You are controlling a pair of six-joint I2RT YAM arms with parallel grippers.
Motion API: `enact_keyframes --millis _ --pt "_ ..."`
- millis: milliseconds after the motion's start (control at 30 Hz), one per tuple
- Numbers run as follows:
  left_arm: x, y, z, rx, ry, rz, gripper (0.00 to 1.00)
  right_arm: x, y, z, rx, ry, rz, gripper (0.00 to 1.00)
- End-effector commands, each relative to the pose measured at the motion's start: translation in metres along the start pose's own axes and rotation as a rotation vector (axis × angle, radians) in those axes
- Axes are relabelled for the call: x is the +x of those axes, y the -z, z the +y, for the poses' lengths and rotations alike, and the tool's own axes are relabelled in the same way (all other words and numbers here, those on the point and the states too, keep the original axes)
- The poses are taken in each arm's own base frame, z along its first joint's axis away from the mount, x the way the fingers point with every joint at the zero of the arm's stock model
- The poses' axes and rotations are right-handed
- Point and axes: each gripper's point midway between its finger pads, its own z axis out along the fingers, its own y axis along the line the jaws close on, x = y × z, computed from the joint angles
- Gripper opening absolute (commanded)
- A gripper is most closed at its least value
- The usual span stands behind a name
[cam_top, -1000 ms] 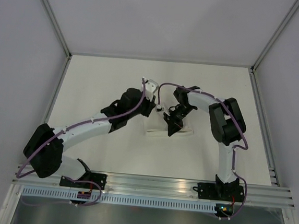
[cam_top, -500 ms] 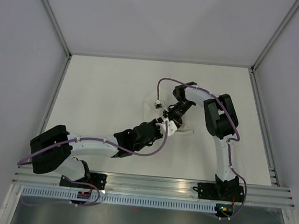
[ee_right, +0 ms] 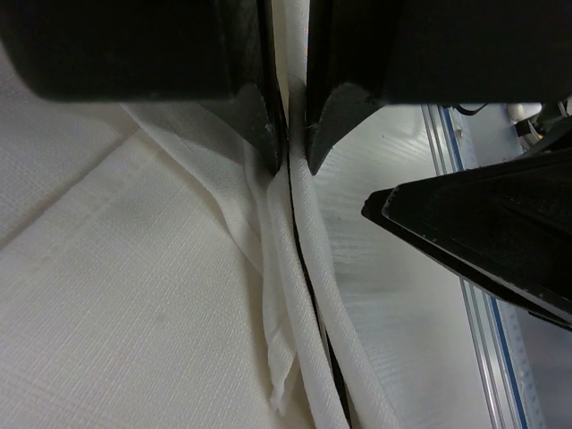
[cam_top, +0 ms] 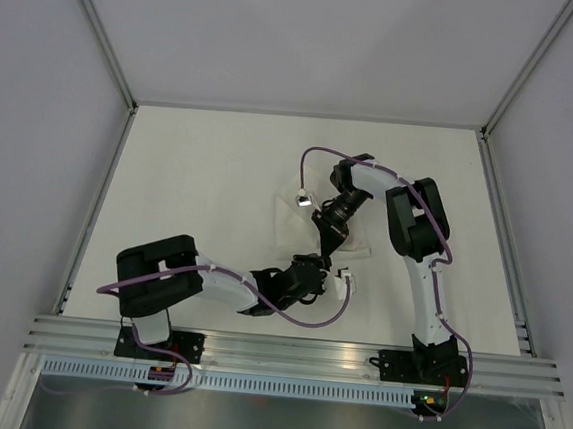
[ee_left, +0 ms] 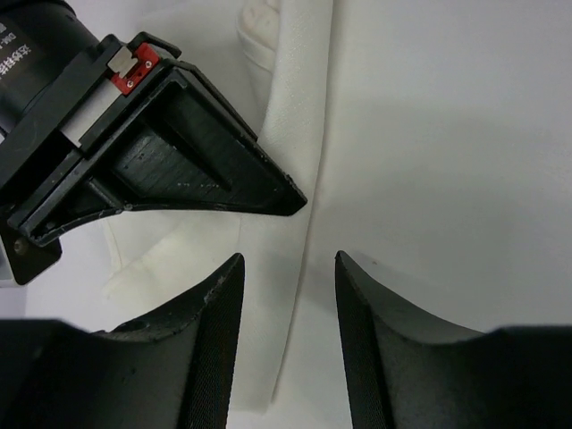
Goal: Fold the napkin, place the utensils inside, and roll it up
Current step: Roll the napkin with the utensil
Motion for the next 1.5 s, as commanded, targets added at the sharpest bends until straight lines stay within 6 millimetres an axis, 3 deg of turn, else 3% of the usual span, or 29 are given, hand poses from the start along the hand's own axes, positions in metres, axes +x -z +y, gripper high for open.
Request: enact_keyframes --millis 0,200,533,833,967,1100,1333,1467 --pt "-0.019 -0.013 0.014 -0.056 -0.042 -0.051 0.51 0.023 -0.014 -0.044 0.076 0.046 0.096 0.16" --pt "0.000 -0.025 0.016 -0.053 -0.004 -0.010 0.52 0.024 -0.015 -0.044 0.056 0.030 0.104 0.16" --pt "0.016 -0.033 -0.007 0.097 -0.005 0.055 0.53 0.025 -0.015 -0.045 0.030 0.010 0.114 0.16" --pt "0.037 -0.036 -0.031 0.277 0.099 0.182 0.32 0.023 -0.015 -0.045 0.010 0.003 0.117 0.16" --pt "0.044 -0.034 -0.037 0.345 0.153 0.207 0.18 0.024 -0.016 -0.044 0.007 -0.001 0.119 0.16" --pt "0.043 -0.030 -0.042 0.410 0.199 0.204 0.08 0.021 -0.014 -0.043 0.008 0.004 0.109 0.18" --pt "0.045 -0.023 -0.054 0.586 0.312 0.205 0.02 0.008 -0.004 -0.036 0.038 0.029 0.068 0.46" --pt "0.043 -0.020 -0.058 0.653 0.348 0.209 0.02 -0.002 0.006 -0.031 0.056 0.041 0.026 0.54"
